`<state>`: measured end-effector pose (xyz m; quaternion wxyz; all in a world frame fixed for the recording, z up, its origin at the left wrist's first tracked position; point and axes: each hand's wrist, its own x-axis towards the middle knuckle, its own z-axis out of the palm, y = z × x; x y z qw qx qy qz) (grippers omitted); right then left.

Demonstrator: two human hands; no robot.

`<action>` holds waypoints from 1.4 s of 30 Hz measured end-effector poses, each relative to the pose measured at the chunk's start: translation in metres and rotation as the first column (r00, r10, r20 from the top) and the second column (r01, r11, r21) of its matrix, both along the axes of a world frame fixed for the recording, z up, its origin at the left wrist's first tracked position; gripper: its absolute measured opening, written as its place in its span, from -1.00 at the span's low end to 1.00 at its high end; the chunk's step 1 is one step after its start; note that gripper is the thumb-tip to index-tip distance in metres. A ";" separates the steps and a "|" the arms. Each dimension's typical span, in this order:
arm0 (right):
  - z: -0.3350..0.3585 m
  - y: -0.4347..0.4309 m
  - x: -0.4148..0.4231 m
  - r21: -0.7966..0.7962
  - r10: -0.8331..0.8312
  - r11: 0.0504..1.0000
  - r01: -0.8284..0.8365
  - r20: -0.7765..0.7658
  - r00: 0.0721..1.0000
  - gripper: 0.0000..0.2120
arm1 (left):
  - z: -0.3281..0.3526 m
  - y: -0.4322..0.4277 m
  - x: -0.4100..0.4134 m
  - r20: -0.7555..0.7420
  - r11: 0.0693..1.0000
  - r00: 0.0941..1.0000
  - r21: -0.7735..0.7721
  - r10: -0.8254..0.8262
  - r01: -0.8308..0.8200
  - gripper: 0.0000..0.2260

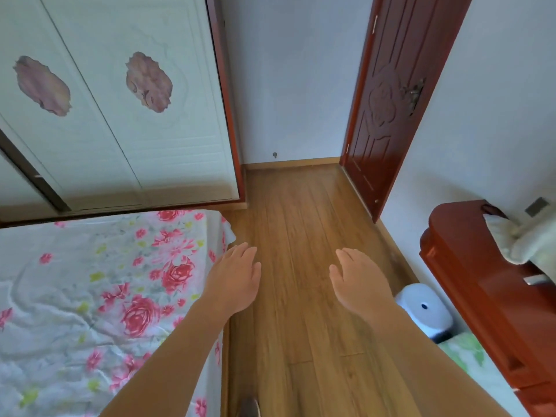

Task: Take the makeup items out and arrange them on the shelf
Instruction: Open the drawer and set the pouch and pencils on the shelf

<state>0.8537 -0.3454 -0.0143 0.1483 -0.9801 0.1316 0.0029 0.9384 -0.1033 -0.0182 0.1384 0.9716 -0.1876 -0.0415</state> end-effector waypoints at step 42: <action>-0.029 -0.264 -0.034 -0.073 -0.952 0.305 0.949 -0.050 0.302 -0.64 | -0.025 -0.514 0.149 -0.020 0.259 0.261 0.067 -0.965 0.964 -0.59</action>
